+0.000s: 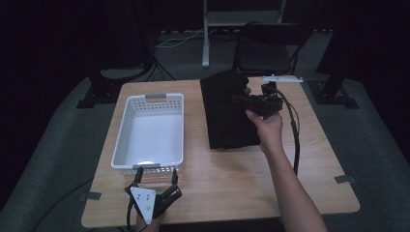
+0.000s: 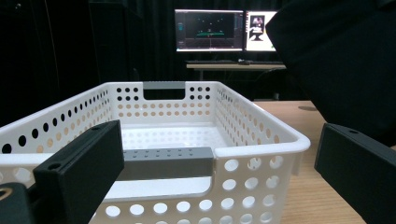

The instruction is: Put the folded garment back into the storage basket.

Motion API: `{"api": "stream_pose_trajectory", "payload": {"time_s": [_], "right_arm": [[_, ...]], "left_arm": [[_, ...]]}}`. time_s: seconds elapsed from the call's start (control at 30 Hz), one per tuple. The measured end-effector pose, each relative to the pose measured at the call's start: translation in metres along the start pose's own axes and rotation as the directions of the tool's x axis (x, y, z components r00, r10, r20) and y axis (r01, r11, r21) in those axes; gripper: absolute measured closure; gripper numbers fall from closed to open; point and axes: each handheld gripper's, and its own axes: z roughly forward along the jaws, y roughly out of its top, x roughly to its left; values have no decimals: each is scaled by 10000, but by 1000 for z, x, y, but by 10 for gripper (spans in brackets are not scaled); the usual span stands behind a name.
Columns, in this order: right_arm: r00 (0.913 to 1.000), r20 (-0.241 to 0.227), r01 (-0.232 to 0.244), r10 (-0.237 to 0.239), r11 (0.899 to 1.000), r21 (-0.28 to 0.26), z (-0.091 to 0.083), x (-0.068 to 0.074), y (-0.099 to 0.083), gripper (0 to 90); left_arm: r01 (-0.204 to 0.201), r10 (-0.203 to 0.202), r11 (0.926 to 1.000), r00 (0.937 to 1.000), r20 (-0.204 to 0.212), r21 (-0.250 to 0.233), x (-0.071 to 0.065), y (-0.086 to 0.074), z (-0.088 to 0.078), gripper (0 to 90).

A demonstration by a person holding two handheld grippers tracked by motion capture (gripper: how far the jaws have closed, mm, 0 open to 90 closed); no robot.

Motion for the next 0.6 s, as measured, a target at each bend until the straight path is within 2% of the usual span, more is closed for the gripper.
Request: {"api": "stream_pose_trajectory", "payload": {"time_s": [0.1, 0.23, 0.6], "right_arm": [[9996, -262, -57, 55, 10000, -64, 4, 4, 3, 699], [9994, -315, 116, -118, 9999, -61, 10, 13, 6, 699], [9956, -919, 200, -207, 9998, -87, 26, 32, 13, 699]], "left_arm": [[-15, 15, 10000, 10000, -1, 1, 0, 0, 0, 26], [-8, 8, 10000, 10000, -2, -7, 0, 0, 0, 26], [8, -8, 10000, 10000, -5, -38, 0, 0, 0, 26]]}}
